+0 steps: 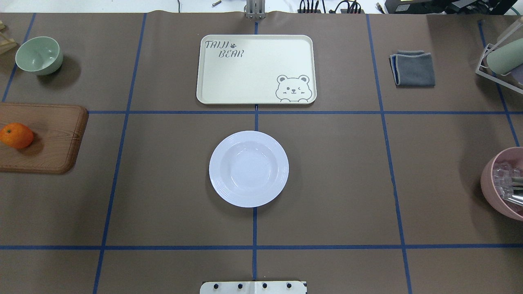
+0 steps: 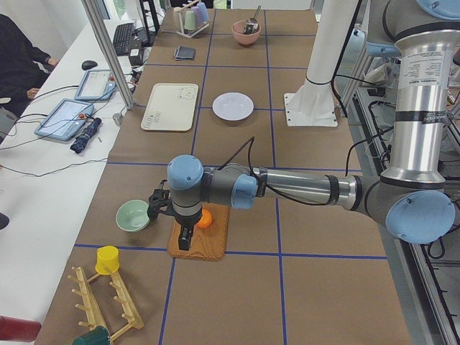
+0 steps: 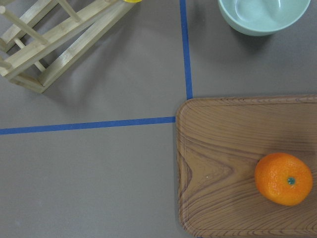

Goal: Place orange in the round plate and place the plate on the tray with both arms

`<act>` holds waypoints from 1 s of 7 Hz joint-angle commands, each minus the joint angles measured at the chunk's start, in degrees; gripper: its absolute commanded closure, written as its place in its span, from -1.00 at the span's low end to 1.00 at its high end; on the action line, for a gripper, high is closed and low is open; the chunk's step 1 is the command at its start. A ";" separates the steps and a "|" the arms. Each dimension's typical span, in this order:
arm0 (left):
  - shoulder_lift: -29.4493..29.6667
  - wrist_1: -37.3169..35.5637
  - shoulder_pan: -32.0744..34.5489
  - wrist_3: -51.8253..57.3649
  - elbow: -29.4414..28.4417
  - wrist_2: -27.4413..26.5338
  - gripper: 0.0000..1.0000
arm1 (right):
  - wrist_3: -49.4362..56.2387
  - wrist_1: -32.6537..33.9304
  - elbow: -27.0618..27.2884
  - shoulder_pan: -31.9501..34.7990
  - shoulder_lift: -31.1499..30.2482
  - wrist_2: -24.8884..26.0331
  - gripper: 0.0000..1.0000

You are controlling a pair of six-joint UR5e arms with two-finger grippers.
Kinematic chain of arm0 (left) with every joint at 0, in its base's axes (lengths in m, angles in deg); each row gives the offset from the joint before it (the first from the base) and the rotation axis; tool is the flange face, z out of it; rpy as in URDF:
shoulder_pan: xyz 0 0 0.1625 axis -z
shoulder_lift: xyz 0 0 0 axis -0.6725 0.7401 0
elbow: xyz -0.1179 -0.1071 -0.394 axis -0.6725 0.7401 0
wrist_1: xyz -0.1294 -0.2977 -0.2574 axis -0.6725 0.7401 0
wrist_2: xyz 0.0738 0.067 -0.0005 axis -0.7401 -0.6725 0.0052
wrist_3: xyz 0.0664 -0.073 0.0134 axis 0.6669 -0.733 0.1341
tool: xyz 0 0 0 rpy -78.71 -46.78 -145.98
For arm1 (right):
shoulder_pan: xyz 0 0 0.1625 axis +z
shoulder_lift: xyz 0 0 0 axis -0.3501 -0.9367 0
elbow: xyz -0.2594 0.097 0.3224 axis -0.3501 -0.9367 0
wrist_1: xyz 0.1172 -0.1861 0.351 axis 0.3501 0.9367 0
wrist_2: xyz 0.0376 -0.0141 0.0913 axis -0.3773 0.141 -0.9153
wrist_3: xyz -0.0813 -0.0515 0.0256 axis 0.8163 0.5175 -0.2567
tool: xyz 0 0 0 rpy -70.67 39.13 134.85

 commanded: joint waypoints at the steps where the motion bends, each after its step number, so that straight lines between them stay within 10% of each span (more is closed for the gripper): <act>1: 3.02 1.51 -8.58 -13.78 -0.14 -0.44 -0.98 | -0.06 -0.26 -2.28 -0.18 0.16 -0.16 -1.00; 7: 4.00 20.06 -20.21 -27.59 -10.50 -2.90 -0.98 | -0.76 -0.08 -2.72 -0.62 1.03 -1.03 -1.00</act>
